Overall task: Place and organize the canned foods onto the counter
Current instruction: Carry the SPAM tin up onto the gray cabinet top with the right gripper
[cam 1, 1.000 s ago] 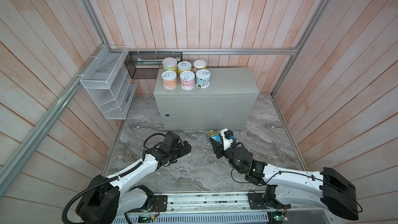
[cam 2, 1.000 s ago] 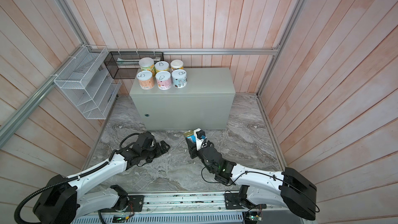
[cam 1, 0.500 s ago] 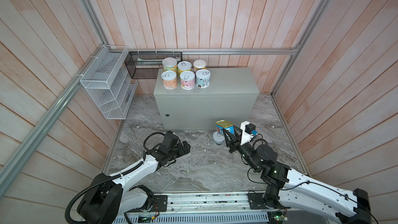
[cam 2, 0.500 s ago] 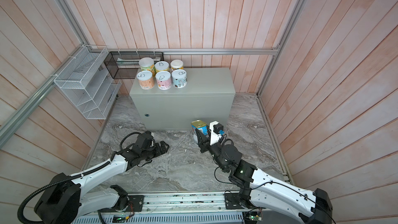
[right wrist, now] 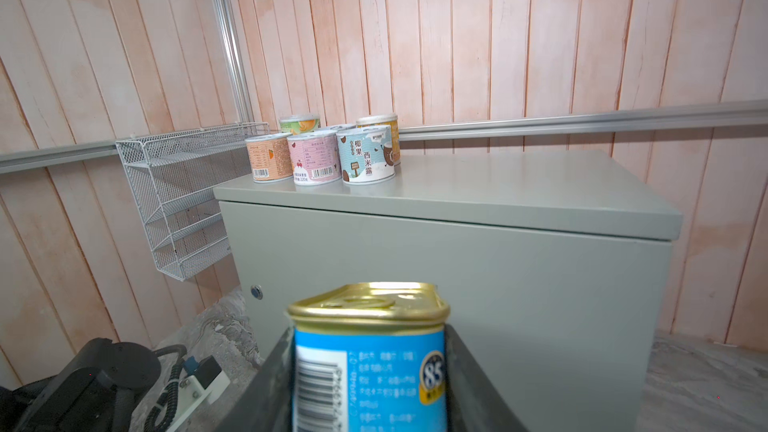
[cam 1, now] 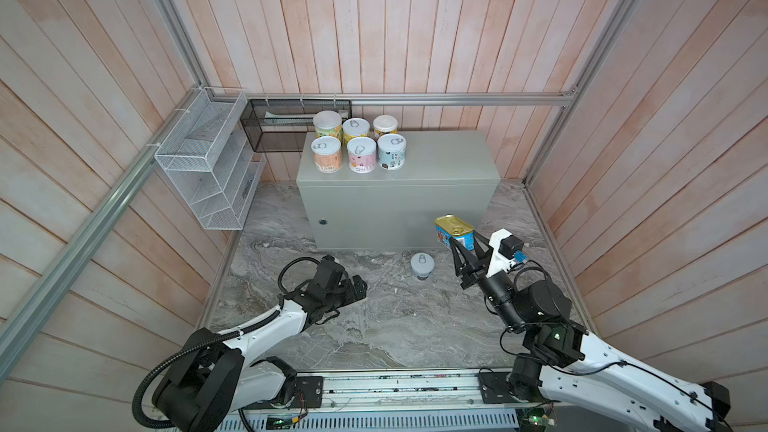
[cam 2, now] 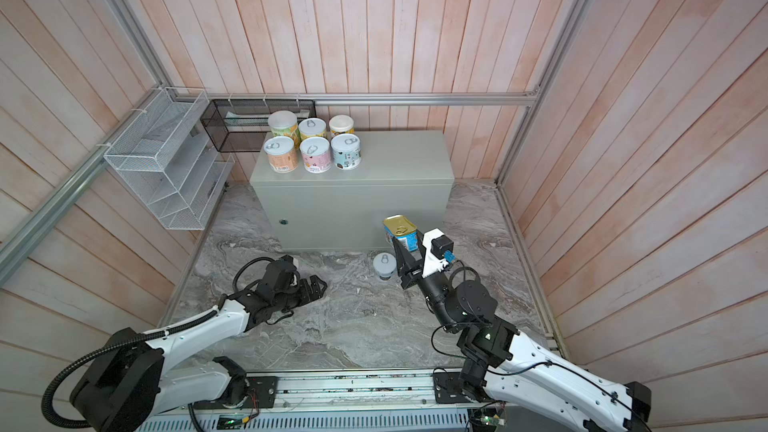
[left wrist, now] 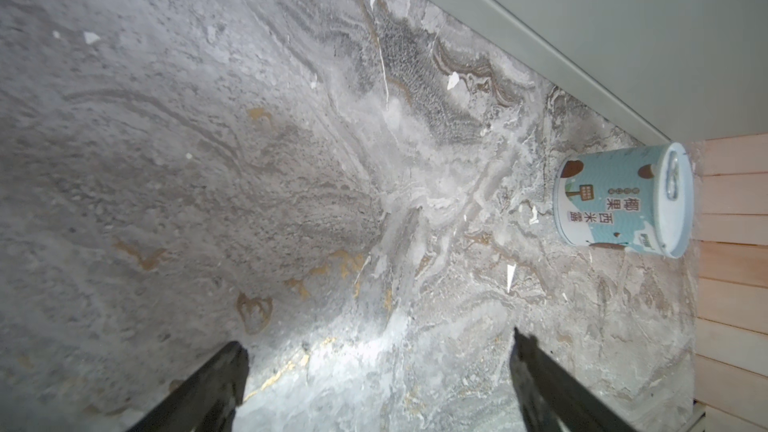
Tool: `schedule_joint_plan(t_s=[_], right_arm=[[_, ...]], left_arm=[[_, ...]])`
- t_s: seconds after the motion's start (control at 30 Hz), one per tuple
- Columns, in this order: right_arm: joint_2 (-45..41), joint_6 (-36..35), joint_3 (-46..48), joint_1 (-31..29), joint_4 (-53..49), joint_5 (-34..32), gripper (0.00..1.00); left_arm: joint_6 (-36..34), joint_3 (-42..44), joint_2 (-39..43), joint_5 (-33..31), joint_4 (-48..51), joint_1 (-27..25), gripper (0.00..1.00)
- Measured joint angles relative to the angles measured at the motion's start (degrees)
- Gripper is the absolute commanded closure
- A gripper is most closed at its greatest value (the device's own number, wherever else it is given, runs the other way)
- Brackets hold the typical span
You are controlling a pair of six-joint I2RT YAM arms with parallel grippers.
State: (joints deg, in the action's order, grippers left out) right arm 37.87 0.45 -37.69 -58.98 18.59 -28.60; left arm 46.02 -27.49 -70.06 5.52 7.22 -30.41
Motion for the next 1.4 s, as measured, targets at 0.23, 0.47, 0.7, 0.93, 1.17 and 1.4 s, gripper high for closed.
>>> schedule_joint_plan(t_s=[0.23,0.47,0.7,0.93,1.17,1.4], right_arm=[[1.55,-4.81,-5.38,0.44,1.20,-0.02,0.56],[3.02,-7.34,-8.76,1.46,1.81,-0.02,0.56],[3.34,-9.27,-10.56,2.69,2.86,0.15,0.56],[5.51,-10.14,-12.90,5.75,3.74,1.40,0.56],[8.57,-10.36,-15.56,9.62,4.63,4.20,0.56],[15.13,-9.40,-21.46,15.39,5.46,9.35,0.56]], left_arm=[[-0.81,0.96,-0.70,-0.02,-1.68,0.04,0.00],[-1.77,1.16,-1.20,-0.15,-2.43,0.04,0.00],[-2.84,1.38,-0.46,-0.42,-2.95,0.04,0.00],[-3.76,1.60,3.65,-2.56,-2.95,0.04,0.00],[-4.87,2.45,6.58,-4.74,-2.86,0.04,0.00],[-5.53,2.56,7.52,-6.03,-2.82,0.04,0.00]])
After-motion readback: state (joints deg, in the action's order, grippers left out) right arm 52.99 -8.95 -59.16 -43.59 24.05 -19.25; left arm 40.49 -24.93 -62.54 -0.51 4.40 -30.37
